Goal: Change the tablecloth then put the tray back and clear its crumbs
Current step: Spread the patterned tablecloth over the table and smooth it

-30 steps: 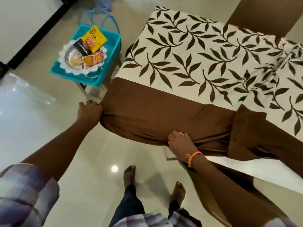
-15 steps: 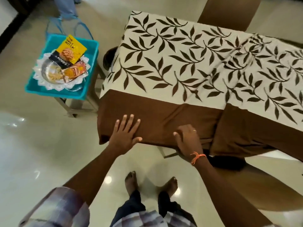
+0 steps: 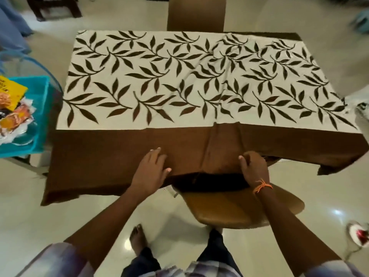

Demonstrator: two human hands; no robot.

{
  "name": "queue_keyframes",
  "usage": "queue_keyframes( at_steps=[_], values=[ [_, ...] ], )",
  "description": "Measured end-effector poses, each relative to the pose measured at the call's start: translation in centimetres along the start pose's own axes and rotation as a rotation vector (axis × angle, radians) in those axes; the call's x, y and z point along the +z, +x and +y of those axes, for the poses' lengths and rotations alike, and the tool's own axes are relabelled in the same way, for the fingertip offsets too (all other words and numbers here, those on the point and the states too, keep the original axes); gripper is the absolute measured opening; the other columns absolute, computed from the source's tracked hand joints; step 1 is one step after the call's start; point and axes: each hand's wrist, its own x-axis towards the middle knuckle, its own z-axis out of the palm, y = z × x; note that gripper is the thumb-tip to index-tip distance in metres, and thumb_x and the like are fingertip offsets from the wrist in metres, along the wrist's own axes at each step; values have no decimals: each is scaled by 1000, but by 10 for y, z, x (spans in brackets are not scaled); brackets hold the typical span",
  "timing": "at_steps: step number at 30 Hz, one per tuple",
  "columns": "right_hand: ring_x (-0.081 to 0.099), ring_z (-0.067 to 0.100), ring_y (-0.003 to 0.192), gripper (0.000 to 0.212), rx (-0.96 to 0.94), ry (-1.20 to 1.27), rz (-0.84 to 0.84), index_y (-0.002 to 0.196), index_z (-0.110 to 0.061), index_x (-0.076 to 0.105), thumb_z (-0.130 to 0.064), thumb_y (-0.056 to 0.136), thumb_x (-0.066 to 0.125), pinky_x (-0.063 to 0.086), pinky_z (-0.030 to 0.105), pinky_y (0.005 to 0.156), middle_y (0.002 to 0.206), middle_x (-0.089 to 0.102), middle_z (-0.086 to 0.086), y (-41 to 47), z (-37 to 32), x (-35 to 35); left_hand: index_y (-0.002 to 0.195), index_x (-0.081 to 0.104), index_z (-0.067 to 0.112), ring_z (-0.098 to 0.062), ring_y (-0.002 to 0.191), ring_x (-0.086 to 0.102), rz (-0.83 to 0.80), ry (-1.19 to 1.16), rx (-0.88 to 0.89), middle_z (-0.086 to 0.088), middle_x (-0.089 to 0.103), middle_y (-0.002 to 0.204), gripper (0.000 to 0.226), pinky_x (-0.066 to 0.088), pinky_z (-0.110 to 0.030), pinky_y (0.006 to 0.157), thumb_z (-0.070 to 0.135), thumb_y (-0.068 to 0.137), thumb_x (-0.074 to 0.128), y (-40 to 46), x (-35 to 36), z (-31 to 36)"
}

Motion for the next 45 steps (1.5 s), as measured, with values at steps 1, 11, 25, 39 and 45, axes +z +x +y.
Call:
queue_keyframes(
  at_steps=[1, 11, 25, 39, 45],
  values=[
    [58, 38, 104, 33, 96, -58, 16, 110, -2, 59, -30, 92, 59, 48, 44, 88, 113, 62, 22, 14, 29, -3, 147, 36, 14, -32, 145, 24, -20, 4, 38, -13, 27, 157, 59, 23, -42, 118, 47, 99, 41, 17, 6, 32],
    [42, 39, 131, 61, 42, -351, -118, 142, -12, 43, -50, 94, 47, 32, 57, 106, 145, 42, 18, 69, 236, -56, 150, -17, 41, -40, 146, -15, -390, 160, -180, -8, -23, 160, 85, 5, -66, 113, 75, 88, 29, 63, 49, 157],
    [51, 35, 117, 56, 976, 1022, 235, 139, -14, 39, -38, 91, 54, 45, 54, 98, 135, 48, 13, 130, 313, -101, 152, 7, 45, -42, 147, 4, -509, 156, -209, -12, -6, 163, 72, 26, -56, 115, 68, 91, 37, 67, 33, 177],
    [60, 27, 99, 26, 1255, 1035, 285, 117, -11, 58, -17, 95, 44, 49, 39, 81, 124, 58, 16, 140, 320, -106, 153, 15, 42, -44, 143, 20, -429, 157, -250, -14, 6, 162, 65, 32, -53, 113, 60, 95, 36, 65, 45, 183],
    [38, 37, 131, 60, 342, 60, 172, 138, -15, 38, -41, 88, 59, 36, 51, 104, 146, 34, 16, 152, 238, -91, 152, 18, 42, -36, 137, 34, -389, 205, -186, -12, 18, 160, 60, 41, -44, 107, 57, 96, 34, 65, 37, 185]
  ],
)
